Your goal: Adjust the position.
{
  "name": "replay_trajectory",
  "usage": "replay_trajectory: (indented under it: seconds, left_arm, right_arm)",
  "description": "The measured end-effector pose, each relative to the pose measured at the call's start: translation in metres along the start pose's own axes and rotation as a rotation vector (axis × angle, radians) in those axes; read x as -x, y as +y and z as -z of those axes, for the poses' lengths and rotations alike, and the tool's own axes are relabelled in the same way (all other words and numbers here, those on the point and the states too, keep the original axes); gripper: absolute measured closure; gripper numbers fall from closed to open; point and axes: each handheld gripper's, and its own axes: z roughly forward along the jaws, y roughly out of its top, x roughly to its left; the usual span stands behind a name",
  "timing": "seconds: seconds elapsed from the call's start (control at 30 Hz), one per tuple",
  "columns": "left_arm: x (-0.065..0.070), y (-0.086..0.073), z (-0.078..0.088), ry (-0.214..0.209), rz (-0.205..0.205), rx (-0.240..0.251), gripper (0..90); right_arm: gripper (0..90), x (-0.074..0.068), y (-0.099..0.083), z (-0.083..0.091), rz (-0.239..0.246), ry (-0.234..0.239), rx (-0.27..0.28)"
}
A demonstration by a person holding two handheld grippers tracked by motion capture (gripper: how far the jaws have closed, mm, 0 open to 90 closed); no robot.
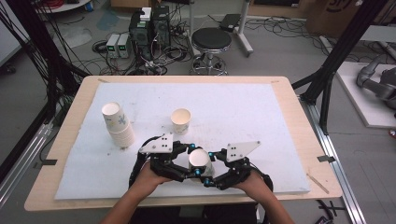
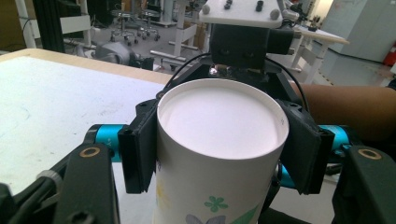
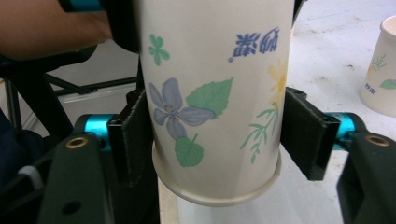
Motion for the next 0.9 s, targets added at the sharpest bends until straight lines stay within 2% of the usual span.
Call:
replay_trajectory:
  seconds: [0.1,0.13,0.17,0.2,0.3,0.4,0.43,0.47,0.6,0.73,0.9]
  left_arm:
    - [-0.001,-0.001,-0.001,0.007,0.009,-0.009,33.3]
    - [-0.001,-0.002,-0.002,0.023,0.01,-0.017,21.4]
    - [-0.001,-0.002,-0.002,0.038,0.013,-0.023,21.4]
    - [-0.001,-0.001,-0.002,0.04,0.012,-0.026,17.4]
    - [0.0,0.001,0.001,0.033,0.008,-0.035,16.3]
    - [0.0,0.003,0.004,0.041,-0.007,-0.091,16.2]
    - [0.0,0.004,0.005,0.041,-0.009,-0.105,16.2]
    - [0.0,0.005,0.006,0.042,-0.011,-0.118,16.2]
    - [-0.001,0.01,0.008,0.043,-0.022,-0.171,16.2]
    - [-0.003,0.015,0.008,0.033,-0.053,-0.245,16.3]
    - [-0.005,0.018,0.005,0.035,-0.072,-0.321,16.6]
  right_arm:
    - [34.6,0.0,0.0,0.0,0.009,-0.002,-0.011]
    - [34.9,-0.001,0.0,0.0,0.011,-0.008,-0.025]
    - [34.9,-0.001,0.0,0.0,0.011,-0.008,-0.025]
    - [35.1,-0.001,0.0,-0.001,0.021,-0.01,-0.039]
    - [35.1,-0.002,0.0,-0.001,0.03,-0.022,-0.066]
    - [35.3,-0.002,0.001,0.0,0.052,-0.044,-0.104]
    - [35.3,-0.001,0.003,0.001,0.063,-0.054,-0.138]
    - [35.3,-0.001,0.003,0.001,0.063,-0.054,-0.138]
    - [35.2,0.0,0.008,0.001,0.09,-0.073,-0.202]
    - [35.1,0.001,0.012,-0.001,0.115,-0.083,-0.261]
    - [35.1,0.001,0.016,-0.002,0.128,-0.084,-0.298]
